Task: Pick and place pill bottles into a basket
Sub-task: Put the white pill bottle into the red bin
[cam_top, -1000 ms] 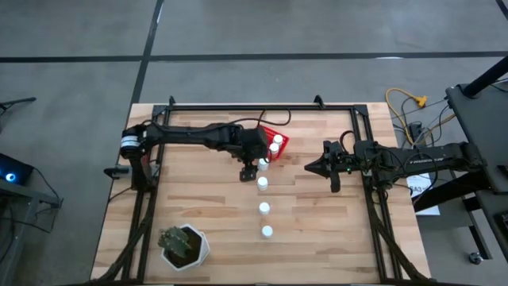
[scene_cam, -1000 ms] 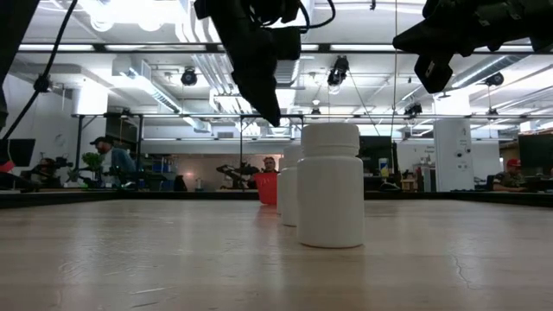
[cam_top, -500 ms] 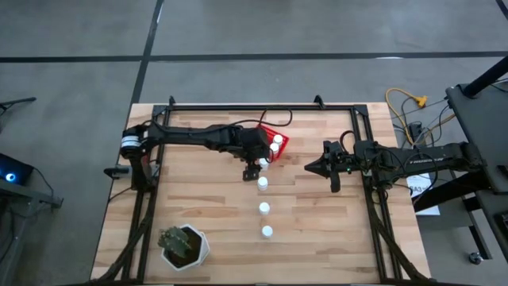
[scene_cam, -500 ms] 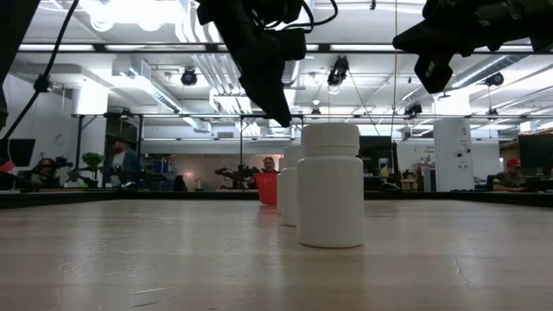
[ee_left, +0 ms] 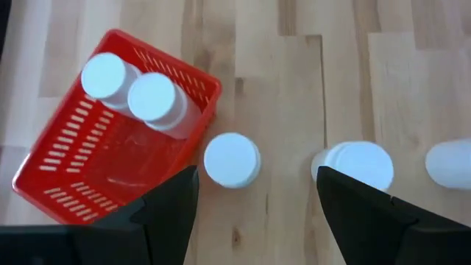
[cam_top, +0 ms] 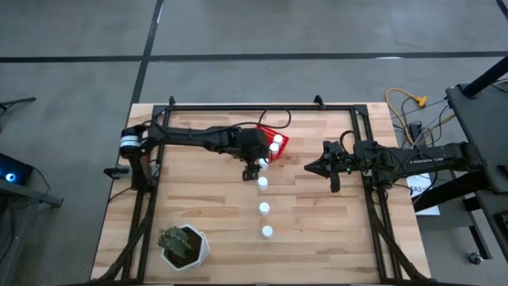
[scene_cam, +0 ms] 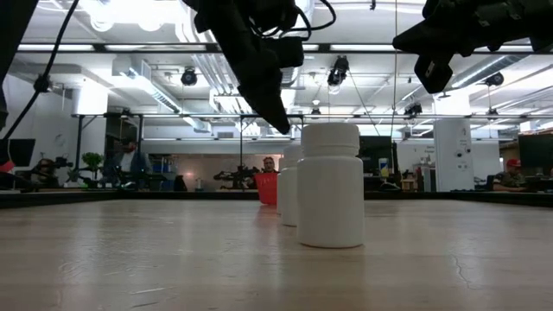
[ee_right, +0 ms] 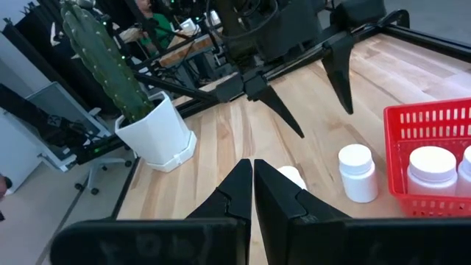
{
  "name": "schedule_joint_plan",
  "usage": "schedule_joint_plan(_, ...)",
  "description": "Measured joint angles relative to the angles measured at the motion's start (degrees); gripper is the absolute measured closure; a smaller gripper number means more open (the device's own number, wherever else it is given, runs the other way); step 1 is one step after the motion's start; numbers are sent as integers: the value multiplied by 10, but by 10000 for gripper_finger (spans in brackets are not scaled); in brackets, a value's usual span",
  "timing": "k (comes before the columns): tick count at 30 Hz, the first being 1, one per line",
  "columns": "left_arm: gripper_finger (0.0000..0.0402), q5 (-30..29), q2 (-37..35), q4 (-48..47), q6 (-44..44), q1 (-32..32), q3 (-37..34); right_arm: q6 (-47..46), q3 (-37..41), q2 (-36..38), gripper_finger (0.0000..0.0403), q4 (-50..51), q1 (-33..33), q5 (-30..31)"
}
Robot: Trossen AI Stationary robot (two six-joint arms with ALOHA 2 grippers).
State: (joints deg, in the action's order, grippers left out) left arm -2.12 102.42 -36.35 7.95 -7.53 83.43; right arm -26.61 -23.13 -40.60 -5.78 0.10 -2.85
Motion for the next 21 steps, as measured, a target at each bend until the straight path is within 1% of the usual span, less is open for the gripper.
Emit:
schedule_joint_plan(8, 143, 2, -1, 73, -1, 0, -42, -3, 0, 0, 394, 0, 0, 0)
schedule_joint_plan(12, 143, 3, 0, 73, -1, 0, -44, -17, 0, 0, 394, 0, 0, 0)
schedule_joint_plan(21, 143, 3, 6, 89, -1, -4, -59, -15, 0, 0, 394, 0, 0, 0)
